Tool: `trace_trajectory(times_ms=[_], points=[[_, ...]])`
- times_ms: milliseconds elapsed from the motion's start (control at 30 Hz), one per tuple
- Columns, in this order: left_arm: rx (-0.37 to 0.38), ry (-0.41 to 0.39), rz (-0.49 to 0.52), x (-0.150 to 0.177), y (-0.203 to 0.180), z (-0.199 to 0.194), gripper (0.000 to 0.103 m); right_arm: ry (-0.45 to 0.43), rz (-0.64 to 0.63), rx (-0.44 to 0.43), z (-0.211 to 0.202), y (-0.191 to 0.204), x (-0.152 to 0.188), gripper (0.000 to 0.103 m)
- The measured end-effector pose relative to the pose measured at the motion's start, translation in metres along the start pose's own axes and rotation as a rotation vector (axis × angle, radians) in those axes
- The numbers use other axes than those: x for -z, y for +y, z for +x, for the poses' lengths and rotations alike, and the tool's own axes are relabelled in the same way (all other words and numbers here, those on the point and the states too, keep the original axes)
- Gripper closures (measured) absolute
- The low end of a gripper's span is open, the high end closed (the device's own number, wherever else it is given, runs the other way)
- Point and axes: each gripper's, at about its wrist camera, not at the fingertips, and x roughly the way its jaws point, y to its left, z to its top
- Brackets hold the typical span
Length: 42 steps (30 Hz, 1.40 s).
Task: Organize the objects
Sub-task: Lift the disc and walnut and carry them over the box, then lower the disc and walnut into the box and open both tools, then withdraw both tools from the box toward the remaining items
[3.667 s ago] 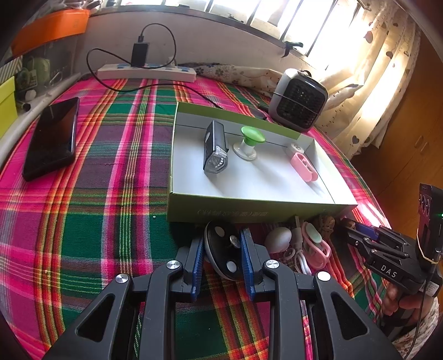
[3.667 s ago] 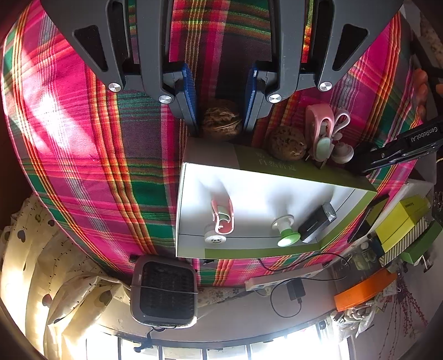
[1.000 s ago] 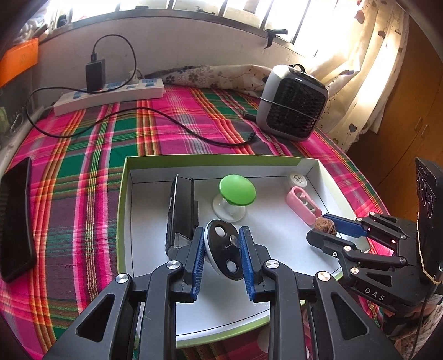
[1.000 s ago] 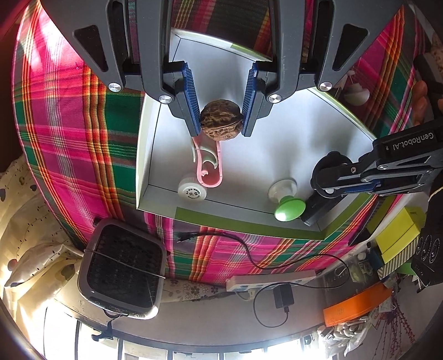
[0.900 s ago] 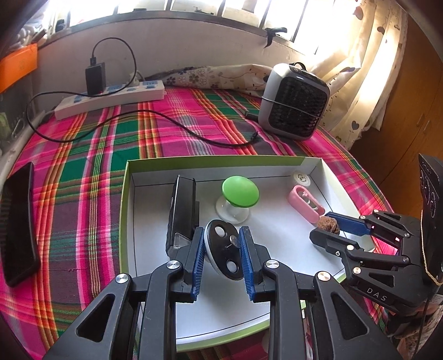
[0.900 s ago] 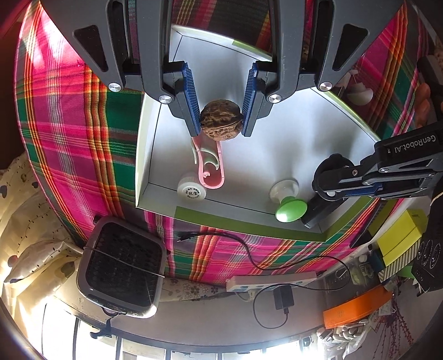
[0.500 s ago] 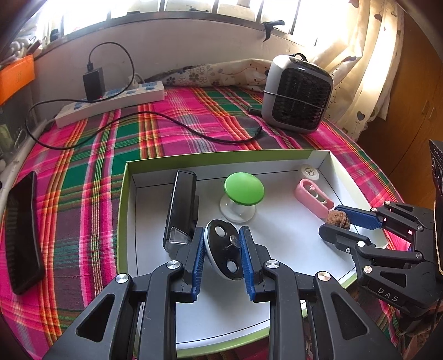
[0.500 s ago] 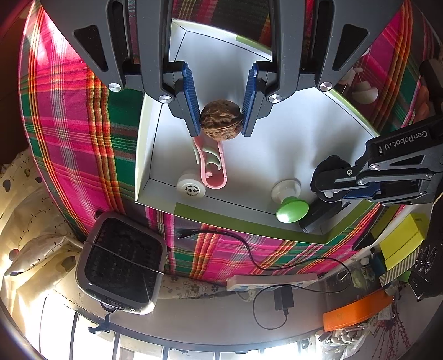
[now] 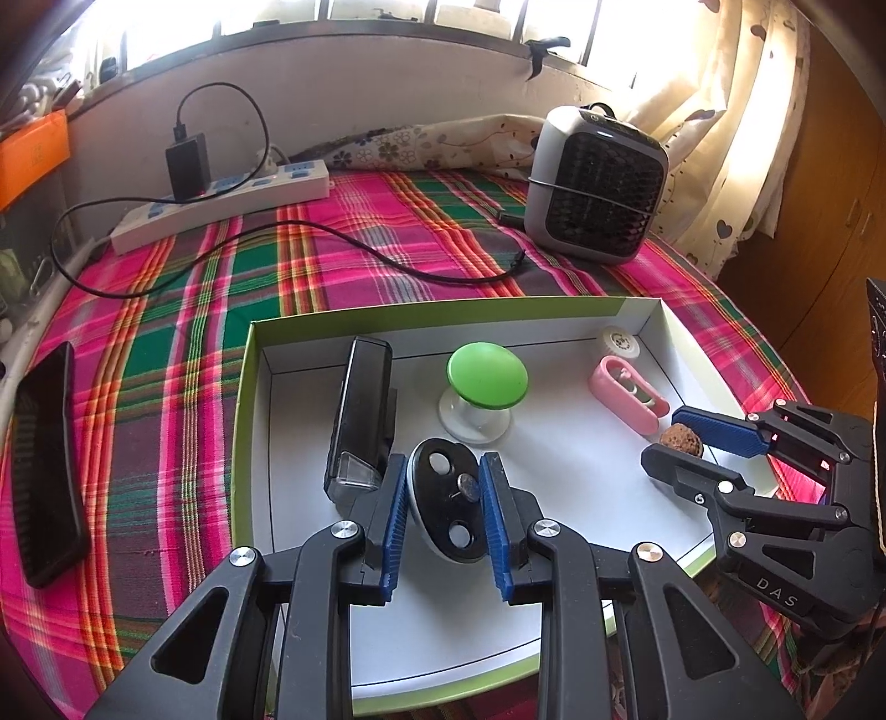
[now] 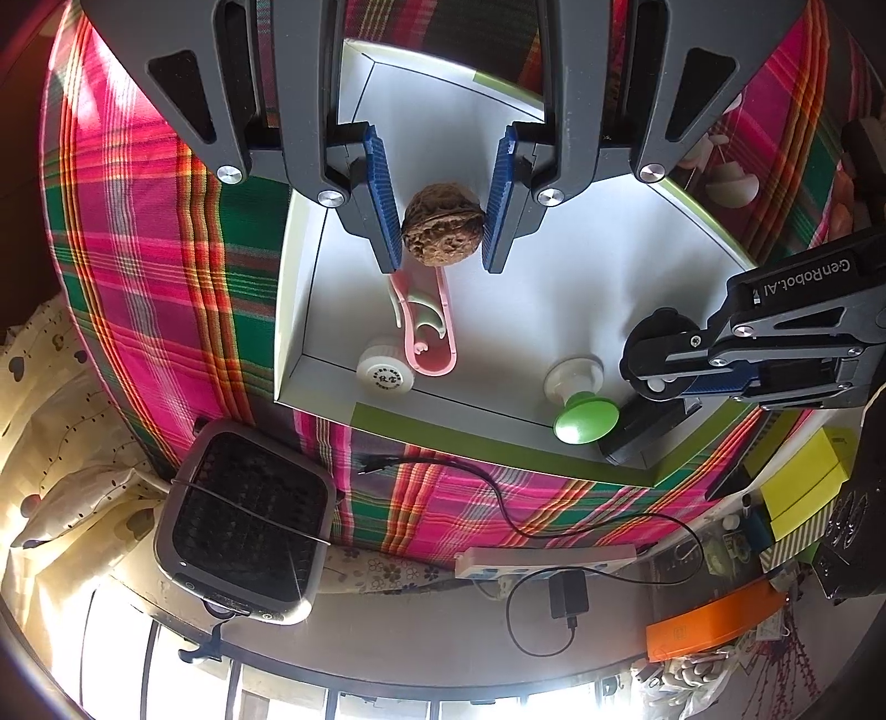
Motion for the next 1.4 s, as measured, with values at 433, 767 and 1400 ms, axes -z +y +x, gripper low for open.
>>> trace_trajectory(times_ms=[433, 767, 1400], points=[[0.029, -0.009, -0.014, 0.001, -0.004, -0.007, 0.067, -0.032, 0.023, 0.001, -0.009, -0.002, 0.001, 0.063], [0.025, -0.033, -0.034, 0.004, -0.001, -0.020, 0.064, -0.061, 0.040, 0.000, -0.020, -0.003, 0.003, 0.063], [0.045, -0.097, -0.060, 0.025, -0.004, -0.059, 0.064, -0.114, 0.085, -0.010, -0.049, -0.005, 0.015, 0.062]])
